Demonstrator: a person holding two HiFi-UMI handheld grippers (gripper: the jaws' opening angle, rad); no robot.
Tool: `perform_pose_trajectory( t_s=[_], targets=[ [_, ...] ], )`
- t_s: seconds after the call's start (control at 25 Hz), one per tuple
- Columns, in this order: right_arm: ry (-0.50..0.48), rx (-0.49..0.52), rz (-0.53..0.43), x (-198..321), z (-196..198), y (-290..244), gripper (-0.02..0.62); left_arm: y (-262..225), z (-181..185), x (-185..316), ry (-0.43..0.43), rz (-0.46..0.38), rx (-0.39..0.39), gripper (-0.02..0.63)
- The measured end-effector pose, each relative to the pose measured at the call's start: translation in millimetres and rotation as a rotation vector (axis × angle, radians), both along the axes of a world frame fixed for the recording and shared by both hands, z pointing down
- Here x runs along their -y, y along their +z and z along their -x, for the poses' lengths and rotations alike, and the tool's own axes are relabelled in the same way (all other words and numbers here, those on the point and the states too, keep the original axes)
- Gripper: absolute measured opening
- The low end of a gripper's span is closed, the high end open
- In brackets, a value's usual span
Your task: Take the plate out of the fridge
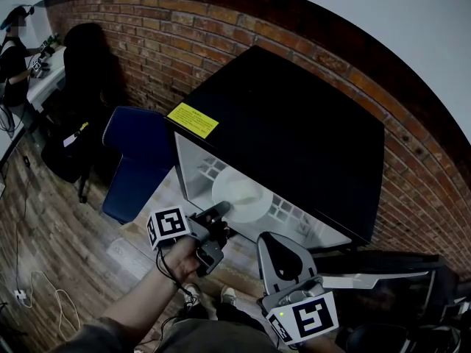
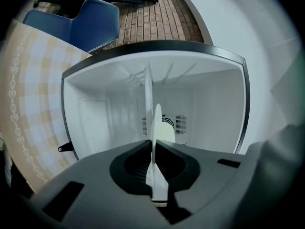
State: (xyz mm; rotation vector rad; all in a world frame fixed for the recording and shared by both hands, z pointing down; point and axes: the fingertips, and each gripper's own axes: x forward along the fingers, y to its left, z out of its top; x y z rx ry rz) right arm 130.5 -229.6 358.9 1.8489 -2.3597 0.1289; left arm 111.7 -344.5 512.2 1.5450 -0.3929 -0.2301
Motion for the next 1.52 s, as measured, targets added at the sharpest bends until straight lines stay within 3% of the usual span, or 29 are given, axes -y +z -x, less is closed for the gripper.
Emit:
perform_pose_trajectory(
  t_s=[0.8,1.52],
  targets=[
    [-0.076,0.028,-0.136,-13,15,-54,0.032,-61,35,-15,-0.047,-0.06,-0.034,0.034],
    [-0.186,0.083,-0.249,-15,36,-91,0.032,-100,91,-27,-0.17,-0.106,-0.028,0.034]
  ],
)
